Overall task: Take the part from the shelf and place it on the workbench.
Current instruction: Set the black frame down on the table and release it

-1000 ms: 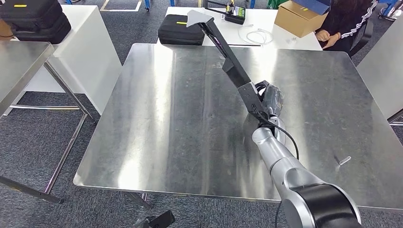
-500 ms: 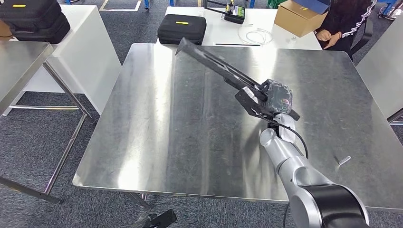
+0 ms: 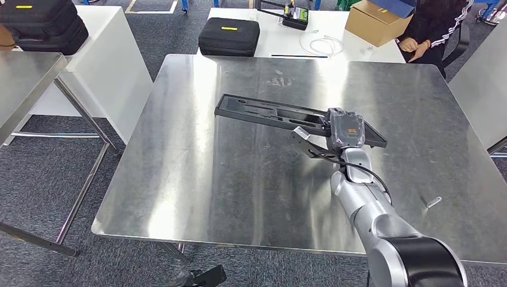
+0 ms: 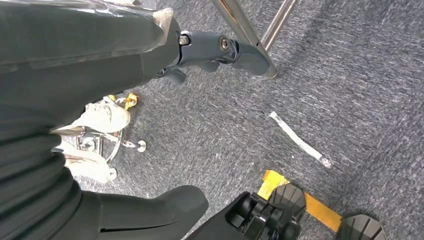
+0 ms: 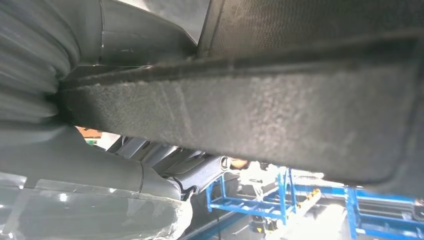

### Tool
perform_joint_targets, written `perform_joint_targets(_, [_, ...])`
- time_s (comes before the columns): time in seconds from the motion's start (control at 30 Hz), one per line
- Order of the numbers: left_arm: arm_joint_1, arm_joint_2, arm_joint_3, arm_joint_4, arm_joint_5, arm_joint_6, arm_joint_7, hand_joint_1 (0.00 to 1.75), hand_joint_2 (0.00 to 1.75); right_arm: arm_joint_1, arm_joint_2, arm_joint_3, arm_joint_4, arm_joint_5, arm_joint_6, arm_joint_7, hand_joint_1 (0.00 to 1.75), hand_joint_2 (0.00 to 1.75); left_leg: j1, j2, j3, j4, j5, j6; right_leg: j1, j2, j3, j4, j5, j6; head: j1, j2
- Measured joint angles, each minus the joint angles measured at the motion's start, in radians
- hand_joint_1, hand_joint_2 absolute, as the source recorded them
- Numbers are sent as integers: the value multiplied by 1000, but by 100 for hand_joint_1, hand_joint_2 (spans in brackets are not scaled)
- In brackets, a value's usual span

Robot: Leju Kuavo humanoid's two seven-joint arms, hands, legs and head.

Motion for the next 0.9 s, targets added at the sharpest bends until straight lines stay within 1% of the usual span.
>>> perform_joint_targets(0.03, [0,-1,-3,0,0,-1,0,0,175,4,0,0,0,1,0,2,0,0,0,0,0,0,0,0,0,0,0,0,0,0,0,0])
perform_joint_targets(0.3, [1,-5,-27,1,-1,15,25,0,175,27,-2,0,-1,1,0,5,0,0,0,0,0,0,0,0,0,0,0,0,0,0,0,0])
perform_joint_targets(0.43, [2,-6,-33,1,-2,15,29,0,0,33,-2,0,-1,1,0,6,0,0,0,0,0,0,0,0,0,0,0,0,0,0,0,0])
perform_joint_targets(0.83, [4,-8,-57,1,-3,5,29,0,0,39,-15,-2,30,-18,6,-13,0,0,0,0,0,0,0,0,0,0,0,0,0,0,0,0])
perform_joint_targets(0.9, [4,-8,-58,1,-3,4,29,0,0,37,-17,-2,38,-21,7,-18,0,87,0,0,0,0,0,0,0,0,0,0,0,0,0,0])
